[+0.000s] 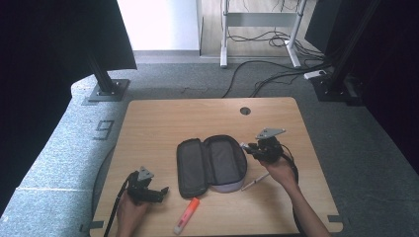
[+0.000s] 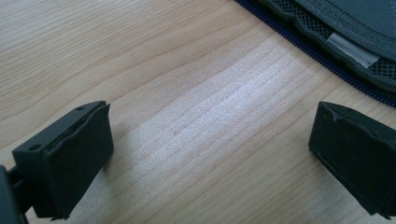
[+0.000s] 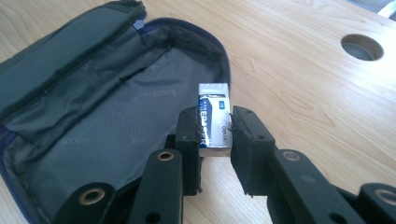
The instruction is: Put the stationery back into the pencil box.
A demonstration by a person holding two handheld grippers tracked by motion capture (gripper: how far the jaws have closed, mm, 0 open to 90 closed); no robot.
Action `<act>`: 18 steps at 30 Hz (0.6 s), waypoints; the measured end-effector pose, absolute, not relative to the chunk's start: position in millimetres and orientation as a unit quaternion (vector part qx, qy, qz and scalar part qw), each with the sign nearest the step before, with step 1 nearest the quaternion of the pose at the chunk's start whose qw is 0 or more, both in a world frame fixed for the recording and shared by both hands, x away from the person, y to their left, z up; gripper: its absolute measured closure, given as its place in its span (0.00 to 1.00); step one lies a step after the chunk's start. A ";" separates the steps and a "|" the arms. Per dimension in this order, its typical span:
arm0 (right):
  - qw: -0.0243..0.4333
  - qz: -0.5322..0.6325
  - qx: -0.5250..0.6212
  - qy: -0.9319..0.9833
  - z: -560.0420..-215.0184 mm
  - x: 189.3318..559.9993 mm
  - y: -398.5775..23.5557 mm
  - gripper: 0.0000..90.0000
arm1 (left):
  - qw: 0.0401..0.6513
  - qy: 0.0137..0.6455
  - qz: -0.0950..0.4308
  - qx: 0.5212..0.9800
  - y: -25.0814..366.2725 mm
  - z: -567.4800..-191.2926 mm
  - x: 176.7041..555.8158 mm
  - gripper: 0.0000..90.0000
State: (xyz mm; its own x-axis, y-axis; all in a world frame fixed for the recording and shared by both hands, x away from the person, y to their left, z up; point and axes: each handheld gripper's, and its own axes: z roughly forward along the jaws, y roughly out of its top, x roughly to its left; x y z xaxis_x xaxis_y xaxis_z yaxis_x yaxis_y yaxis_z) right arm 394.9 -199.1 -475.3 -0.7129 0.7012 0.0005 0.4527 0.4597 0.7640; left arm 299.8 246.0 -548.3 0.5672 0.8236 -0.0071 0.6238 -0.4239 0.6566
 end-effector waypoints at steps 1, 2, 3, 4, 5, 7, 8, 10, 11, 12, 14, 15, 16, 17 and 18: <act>0.158 0.390 0.342 0.840 -474.9 395.0 -196.9 0.79 | 0.312 0.437 0.160 0.828 246.0 -548.3 299.8 0.00; 0.158 0.390 0.341 0.841 -474.8 395.1 -194.6 0.79 | 0.312 0.437 0.160 0.828 246.0 -548.3 299.8 0.00; 0.157 0.390 0.338 0.842 -474.8 395.3 -192.3 0.79 | 0.312 0.437 0.160 0.828 246.0 -548.3 299.8 0.00; 0.156 0.390 0.337 0.843 -474.8 395.3 -189.9 0.79 | 0.312 0.437 0.160 0.828 246.0 -548.3 299.8 0.00; 0.156 0.390 0.335 0.844 -474.9 395.5 -187.7 0.79 | 0.312 0.437 0.160 0.828 246.0 -548.3 299.8 0.00; 0.155 0.390 0.333 0.844 -475.0 395.8 -183.1 0.79 | 0.312 0.437 0.160 0.829 245.9 -548.3 299.8 0.00; 0.154 0.390 0.331 0.845 -475.1 396.1 -180.9 0.80 | 0.312 0.436 0.160 0.829 245.9 -548.3 299.8 0.00; 0.154 0.390 0.327 0.847 -475.3 396.6 -176.3 0.79 | 0.312 0.436 0.160 0.829 245.9 -548.3 299.8 0.00; 0.154 0.389 0.325 0.848 -475.4 396.8 -174.2 0.79 | 0.312 0.435 0.160 0.829 245.9 -548.3 299.8 0.00; 0.154 0.390 0.324 0.848 -475.5 397.2 -172.0 0.79 | 0.312 0.435 0.160 0.829 245.8 -548.3 299.8 0.00; 0.153 0.390 0.320 0.850 -475.9 397.6 -168.0 0.79 | 0.312 0.435 0.160 0.829 245.8 -548.3 299.8 0.00; 0.153 0.390 0.320 0.850 -476.3 397.5 -165.8 0.79 | 0.312 0.435 0.160 0.829 245.8 -548.3 299.9 0.00; 0.152 0.390 0.317 0.851 -476.7 397.7 -163.9 0.79 | 0.312 0.435 0.159 0.829 245.8 -548.3 299.9 0.00; 0.153 0.390 0.315 0.852 -477.2 398.0 -161.9 0.79 | 0.312 0.434 0.159 0.830 245.8 -548.3 299.9 0.00; 0.151 0.389 0.316 0.852 -477.7 397.9 -159.8 0.79 | 0.312 0.434 0.159 0.830 245.8 -548.3 299.9 0.00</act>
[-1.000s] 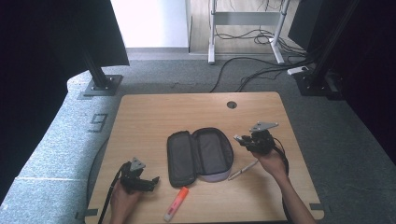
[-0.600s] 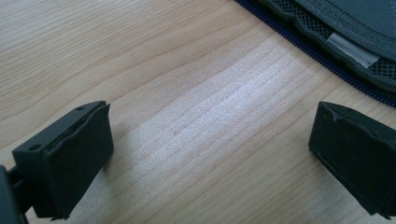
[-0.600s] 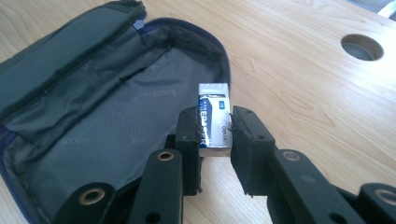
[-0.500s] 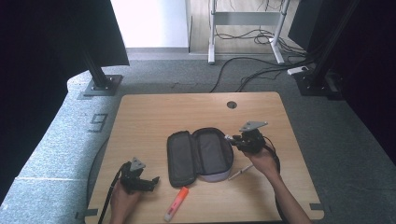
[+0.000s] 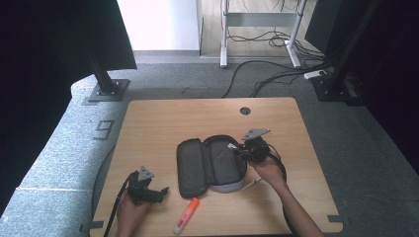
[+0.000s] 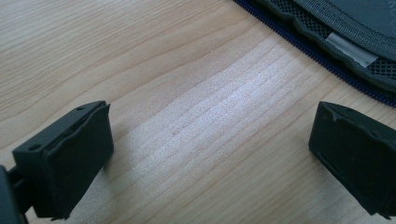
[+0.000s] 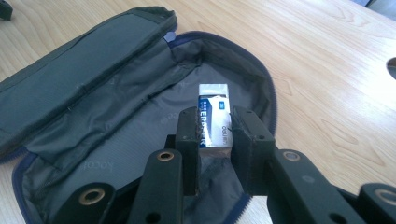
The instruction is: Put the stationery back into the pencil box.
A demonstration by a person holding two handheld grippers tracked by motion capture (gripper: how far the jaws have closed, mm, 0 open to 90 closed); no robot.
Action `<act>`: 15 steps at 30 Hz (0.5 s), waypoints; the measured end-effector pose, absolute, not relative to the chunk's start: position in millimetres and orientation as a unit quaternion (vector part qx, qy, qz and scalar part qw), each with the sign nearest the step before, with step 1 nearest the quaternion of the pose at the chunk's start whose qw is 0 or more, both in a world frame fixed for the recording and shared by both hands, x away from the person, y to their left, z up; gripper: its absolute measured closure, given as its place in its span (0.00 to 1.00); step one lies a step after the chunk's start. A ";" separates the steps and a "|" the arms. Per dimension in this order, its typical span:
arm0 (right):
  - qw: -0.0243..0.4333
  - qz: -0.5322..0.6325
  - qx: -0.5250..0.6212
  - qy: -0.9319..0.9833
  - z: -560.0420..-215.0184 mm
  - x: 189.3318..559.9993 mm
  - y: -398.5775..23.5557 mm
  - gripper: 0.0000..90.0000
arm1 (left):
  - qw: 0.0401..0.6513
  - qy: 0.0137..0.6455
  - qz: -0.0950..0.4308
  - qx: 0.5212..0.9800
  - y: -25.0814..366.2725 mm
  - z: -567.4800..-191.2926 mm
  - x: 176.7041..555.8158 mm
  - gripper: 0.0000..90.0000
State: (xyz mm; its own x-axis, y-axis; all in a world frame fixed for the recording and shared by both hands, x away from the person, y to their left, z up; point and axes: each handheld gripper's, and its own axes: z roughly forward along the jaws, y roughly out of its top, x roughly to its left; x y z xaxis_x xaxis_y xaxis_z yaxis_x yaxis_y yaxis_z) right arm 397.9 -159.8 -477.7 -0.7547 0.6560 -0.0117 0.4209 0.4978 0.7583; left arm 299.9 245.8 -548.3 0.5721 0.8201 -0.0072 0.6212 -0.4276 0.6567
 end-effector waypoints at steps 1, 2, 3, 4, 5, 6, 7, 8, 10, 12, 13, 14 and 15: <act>0.151 0.389 0.314 0.853 -478.3 398.3 -157.9 0.79 | 0.312 0.434 0.159 0.830 245.8 -548.3 300.0 0.00; 0.150 0.389 0.312 0.854 -478.9 398.6 -155.9 0.79 | 0.312 0.434 0.159 0.830 245.8 -548.3 300.0 0.00; 0.148 0.388 0.312 0.854 -479.4 398.5 -153.7 0.80 | 0.313 0.434 0.159 0.830 245.8 -548.3 300.0 0.00; 0.148 0.388 0.310 0.855 -479.9 398.7 -151.6 0.79 | 0.312 0.434 0.159 0.830 245.8 -548.3 300.0 0.00; 0.148 0.387 0.309 0.856 -480.2 398.8 -149.5 0.80 | 0.313 0.434 0.159 0.830 245.7 -548.3 300.0 0.00; 0.147 0.387 0.307 0.857 -480.5 398.8 -147.4 0.79 | 0.312 0.434 0.159 0.830 245.8 -548.3 300.0 0.00; 0.148 0.388 0.304 0.858 -480.9 399.0 -145.5 0.79 | 0.312 0.434 0.159 0.830 245.7 -548.3 300.0 0.00; 0.147 0.388 0.304 0.858 -481.3 398.9 -143.3 0.79 | 0.313 0.434 0.159 0.830 245.7 -548.3 300.0 0.00; 0.147 0.387 0.300 0.859 -482.0 398.9 -139.7 0.79 | 0.313 0.434 0.159 0.830 245.7 -548.3 300.0 0.00; 0.147 0.388 0.296 0.861 -482.5 398.8 -136.4 0.79 | 0.313 0.433 0.159 0.830 245.7 -548.3 300.0 0.00; 0.147 0.387 0.295 0.861 -482.7 398.8 -134.9 0.79 | 0.313 0.433 0.159 0.830 245.7 -548.3 300.0 0.00; 0.147 0.389 0.294 0.861 -483.0 398.8 -133.3 0.79 | 0.313 0.433 0.159 0.830 245.7 -548.3 300.0 0.00; 0.147 0.387 0.293 0.862 -483.3 398.6 -132.0 0.79 | 0.313 0.433 0.159 0.830 245.7 -548.3 299.9 0.00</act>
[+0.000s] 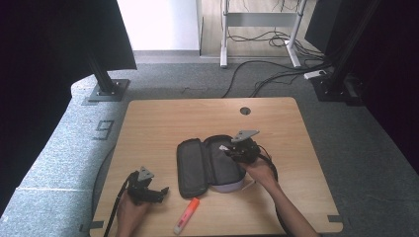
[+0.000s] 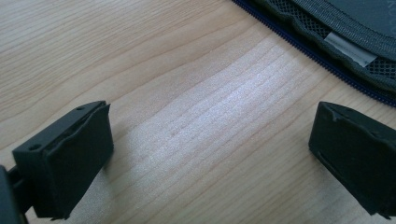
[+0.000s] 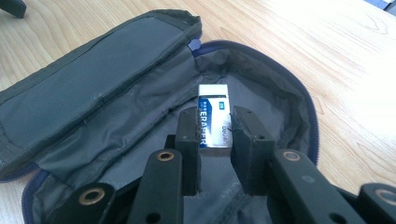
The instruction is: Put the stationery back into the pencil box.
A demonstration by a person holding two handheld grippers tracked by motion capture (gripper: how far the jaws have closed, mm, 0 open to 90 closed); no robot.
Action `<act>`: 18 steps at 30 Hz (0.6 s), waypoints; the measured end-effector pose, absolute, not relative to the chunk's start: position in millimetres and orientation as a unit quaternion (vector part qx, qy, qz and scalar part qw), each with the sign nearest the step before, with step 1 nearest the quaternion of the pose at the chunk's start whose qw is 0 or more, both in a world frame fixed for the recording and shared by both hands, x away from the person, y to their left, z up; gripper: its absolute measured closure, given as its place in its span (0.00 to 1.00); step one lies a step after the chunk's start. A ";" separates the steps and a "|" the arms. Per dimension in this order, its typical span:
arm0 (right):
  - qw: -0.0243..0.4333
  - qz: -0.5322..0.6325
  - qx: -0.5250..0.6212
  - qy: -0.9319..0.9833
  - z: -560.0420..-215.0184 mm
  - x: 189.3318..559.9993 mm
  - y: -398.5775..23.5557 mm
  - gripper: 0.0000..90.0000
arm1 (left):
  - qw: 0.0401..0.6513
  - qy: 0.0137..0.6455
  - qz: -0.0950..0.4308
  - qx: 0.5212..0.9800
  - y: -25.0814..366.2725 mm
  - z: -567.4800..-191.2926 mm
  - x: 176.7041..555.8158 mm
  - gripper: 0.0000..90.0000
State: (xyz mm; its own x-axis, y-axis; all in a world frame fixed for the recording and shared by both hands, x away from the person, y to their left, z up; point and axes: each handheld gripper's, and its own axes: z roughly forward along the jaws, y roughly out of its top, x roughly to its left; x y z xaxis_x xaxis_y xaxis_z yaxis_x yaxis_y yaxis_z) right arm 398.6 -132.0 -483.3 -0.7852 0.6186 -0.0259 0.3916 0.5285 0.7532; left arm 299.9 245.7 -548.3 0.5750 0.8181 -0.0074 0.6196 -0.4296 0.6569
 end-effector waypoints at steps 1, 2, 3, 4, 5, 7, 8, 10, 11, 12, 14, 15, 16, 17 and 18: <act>0.147 0.388 0.292 0.862 -483.9 398.8 -130.6 0.79 | 0.313 0.433 0.159 0.830 245.6 -548.3 299.9 0.00; 0.147 0.387 0.292 0.862 -484.4 398.8 -129.3 0.79 | 0.313 0.433 0.159 0.831 245.6 -548.3 299.9 0.00; 0.147 0.386 0.290 0.863 -485.0 399.1 -128.3 0.79 | 0.313 0.432 0.159 0.831 245.7 -548.3 300.0 0.00; 0.147 0.386 0.289 0.863 -485.7 399.5 -127.2 0.79 | 0.313 0.432 0.158 0.831 245.6 -548.3 299.9 0.00; 0.148 0.386 0.289 0.864 -486.6 399.9 -126.2 0.79 | 0.313 0.432 0.158 0.831 245.6 -548.3 300.0 0.00; 0.147 0.385 0.288 0.864 -488.9 400.8 -124.1 0.79 | 0.313 0.432 0.158 0.831 245.6 -548.3 299.9 0.00; 0.148 0.384 0.288 0.865 -490.2 401.4 -122.9 0.79 | 0.313 0.432 0.158 0.831 245.6 -548.3 299.9 0.00; 0.148 0.381 0.288 0.866 -493.1 403.1 -120.9 0.79 | 0.313 0.432 0.158 0.831 245.6 -548.3 299.9 0.00; 0.147 0.380 0.289 0.866 -494.6 404.1 -119.9 0.79 | 0.313 0.432 0.158 0.831 245.6 -548.3 299.9 0.00; 0.146 0.380 0.289 0.867 -496.4 405.2 -118.9 0.79 | 0.313 0.432 0.158 0.831 245.6 -548.3 299.9 0.00; 0.145 0.376 0.290 0.868 -500.2 406.7 -116.6 0.79 | 0.313 0.432 0.158 0.831 245.5 -548.3 299.9 0.00; 0.146 0.373 0.290 0.869 -502.6 407.5 -115.2 0.79 | 0.313 0.431 0.158 0.831 245.6 -548.3 299.9 0.00; 0.146 0.372 0.289 0.870 -504.5 408.2 -114.2 0.79 | 0.313 0.431 0.158 0.831 245.6 -548.3 299.9 0.00; 0.144 0.370 0.291 0.870 -505.9 408.3 -113.2 0.79 | 0.313 0.431 0.158 0.831 245.6 -548.3 299.9 0.00; 0.145 0.367 0.290 0.872 -507.7 409.0 -112.3 0.79 | 0.313 0.431 0.158 0.832 245.5 -548.3 299.9 0.00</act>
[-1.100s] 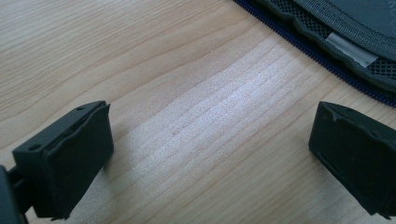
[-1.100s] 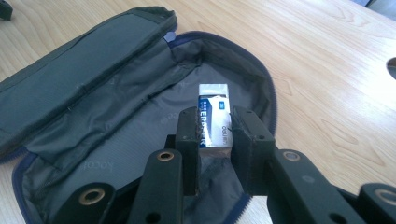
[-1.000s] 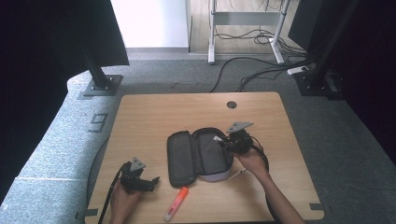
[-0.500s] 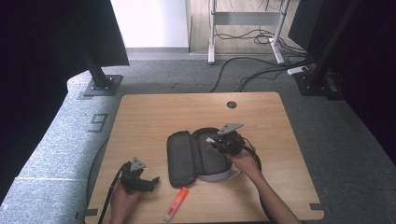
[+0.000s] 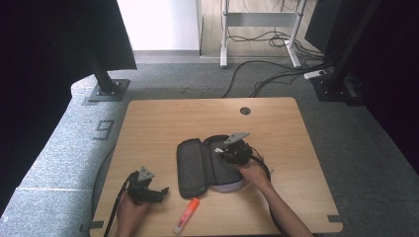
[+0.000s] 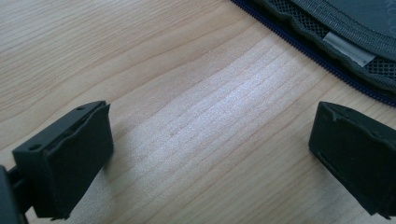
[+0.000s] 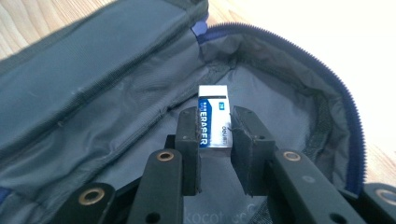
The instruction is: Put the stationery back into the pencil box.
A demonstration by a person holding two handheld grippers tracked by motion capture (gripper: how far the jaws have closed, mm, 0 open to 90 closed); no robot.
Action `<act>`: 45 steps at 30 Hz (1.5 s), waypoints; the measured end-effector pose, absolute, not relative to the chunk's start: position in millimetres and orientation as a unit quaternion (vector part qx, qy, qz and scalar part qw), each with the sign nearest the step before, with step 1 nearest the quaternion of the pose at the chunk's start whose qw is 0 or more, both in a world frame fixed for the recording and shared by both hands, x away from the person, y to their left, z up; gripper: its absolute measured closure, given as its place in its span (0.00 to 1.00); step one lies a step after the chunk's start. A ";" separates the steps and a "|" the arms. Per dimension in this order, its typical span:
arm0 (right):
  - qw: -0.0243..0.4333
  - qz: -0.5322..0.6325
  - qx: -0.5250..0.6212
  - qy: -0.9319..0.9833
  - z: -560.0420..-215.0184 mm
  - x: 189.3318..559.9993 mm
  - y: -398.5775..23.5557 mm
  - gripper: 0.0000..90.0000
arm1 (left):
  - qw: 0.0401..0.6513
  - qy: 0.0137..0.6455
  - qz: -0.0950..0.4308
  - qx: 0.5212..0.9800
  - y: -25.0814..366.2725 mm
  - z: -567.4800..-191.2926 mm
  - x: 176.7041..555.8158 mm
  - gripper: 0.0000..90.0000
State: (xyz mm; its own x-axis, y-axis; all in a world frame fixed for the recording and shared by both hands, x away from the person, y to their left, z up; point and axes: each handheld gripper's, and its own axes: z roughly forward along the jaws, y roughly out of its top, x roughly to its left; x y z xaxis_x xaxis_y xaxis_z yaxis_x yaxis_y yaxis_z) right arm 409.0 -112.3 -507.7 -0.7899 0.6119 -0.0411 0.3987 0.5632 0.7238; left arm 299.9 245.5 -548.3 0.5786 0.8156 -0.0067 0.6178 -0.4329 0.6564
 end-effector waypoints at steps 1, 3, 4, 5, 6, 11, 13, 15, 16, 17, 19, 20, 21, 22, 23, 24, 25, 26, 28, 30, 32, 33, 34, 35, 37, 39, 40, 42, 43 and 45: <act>0.145 0.364 0.290 0.873 -509.2 409.6 -111.4 0.79 | 0.313 0.431 0.158 0.832 245.5 -548.3 299.9 0.00; 0.146 0.361 0.290 0.874 -512.4 411.1 -109.9 0.79 | 0.313 0.430 0.158 0.832 245.5 -548.3 299.9 0.00; 0.146 0.359 0.290 0.875 -513.8 411.8 -109.4 0.79 | 0.313 0.430 0.158 0.832 245.5 -548.3 299.9 0.00; 0.146 0.357 0.292 0.875 -515.1 412.4 -109.0 0.79 | 0.313 0.430 0.158 0.832 245.5 -548.3 300.0 0.00; 0.146 0.355 0.292 0.876 -516.5 413.4 -108.9 0.79 | 0.313 0.430 0.158 0.832 245.5 -548.3 300.0 0.00; 0.146 0.347 0.294 0.878 -522.2 416.3 -109.6 0.79 | 0.313 0.430 0.158 0.832 245.5 -548.3 300.0 0.00; 0.146 0.345 0.296 0.879 -523.8 416.5 -109.6 0.79 | 0.313 0.430 0.158 0.832 245.4 -548.3 300.0 0.00; 0.145 0.344 0.296 0.879 -524.7 416.6 -109.7 0.79 | 0.313 0.430 0.158 0.832 245.4 -548.3 300.0 0.00; 0.145 0.343 0.295 0.880 -524.7 416.6 -109.8 0.79 | 0.313 0.429 0.158 0.832 245.5 -548.3 300.0 0.00; 0.144 0.344 0.295 0.880 -524.6 416.5 -109.8 0.79 | 0.313 0.430 0.158 0.832 245.4 -548.3 300.0 0.00; 0.142 0.344 0.296 0.879 -523.6 416.3 -109.9 0.77 | 0.313 0.430 0.158 0.832 245.4 -548.3 300.0 0.00; 0.142 0.345 0.295 0.880 -522.9 416.4 -110.0 0.75 | 0.313 0.430 0.158 0.832 245.4 -548.3 300.0 0.00; 0.142 0.345 0.294 0.880 -522.2 416.3 -109.9 0.75 | 0.313 0.430 0.158 0.832 245.4 -548.3 300.0 0.00; 0.143 0.346 0.295 0.879 -521.5 415.9 -109.5 0.74 | 0.313 0.429 0.158 0.832 245.5 -548.3 300.0 0.00; 0.143 0.346 0.294 0.879 -520.7 415.8 -109.2 0.73 | 0.313 0.430 0.158 0.832 245.5 -548.3 300.0 0.00; 0.144 0.346 0.294 0.879 -520.0 415.5 -108.7 0.72 | 0.313 0.430 0.158 0.832 245.5 -548.3 300.0 0.00; 0.144 0.347 0.294 0.879 -519.7 415.1 -108.3 0.71 | 0.313 0.430 0.158 0.832 245.4 -548.3 300.0 0.00; 0.143 0.346 0.292 0.880 -519.1 414.9 -108.0 0.70 | 0.313 0.430 0.158 0.832 245.4 -548.3 300.0 0.00; 0.147 0.346 0.290 0.880 -518.6 414.1 -107.0 0.67 | 0.313 0.430 0.158 0.832 245.4 -548.3 300.0 0.00; 0.145 0.349 0.289 0.879 -517.6 413.4 -106.5 0.64 | 0.313 0.430 0.158 0.832 245.4 -548.3 300.0 0.00; 0.143 0.353 0.289 0.878 -516.2 413.0 -106.5 0.58 | 0.313 0.430 0.158 0.832 245.5 -548.3 300.0 0.00; 0.143 0.352 0.288 0.879 -515.4 412.9 -106.7 0.55 | 0.313 0.430 0.158 0.832 245.4 -548.3 300.0 0.00; 0.143 0.353 0.285 0.880 -514.6 412.7 -106.6 0.53 | 0.313 0.430 0.158 0.832 245.4 -548.3 300.0 0.00; 0.144 0.353 0.283 0.880 -513.6 412.2 -106.5 0.51 | 0.313 0.430 0.158 0.832 245.5 -548.3 300.0 0.00; 0.144 0.355 0.282 0.880 -511.7 410.9 -106.3 0.47 | 0.313 0.430 0.158 0.832 245.4 -548.3 300.0 0.00; 0.142 0.355 0.280 0.881 -509.8 410.0 -106.2 0.42 | 0.313 0.430 0.158 0.832 245.4 -548.3 300.0 0.00; 0.142 0.353 0.278 0.882 -509.2 409.7 -106.1 0.40 | 0.313 0.430 0.158 0.832 245.4 -548.3 300.0 0.00; 0.147 0.350 0.271 0.885 -507.7 408.1 -105.8 0.39 | 0.313 0.430 0.158 0.832 245.4 -548.3 300.0 0.00; 0.149 0.350 0.272 0.884 -507.1 407.0 -105.3 0.38 | 0.313 0.430 0.158 0.832 245.4 -548.3 300.0 0.00; 0.148 0.349 0.269 0.885 -505.8 405.9 -105.8 0.37 | 0.313 0.430 0.158 0.832 245.4 -548.3 300.0 0.00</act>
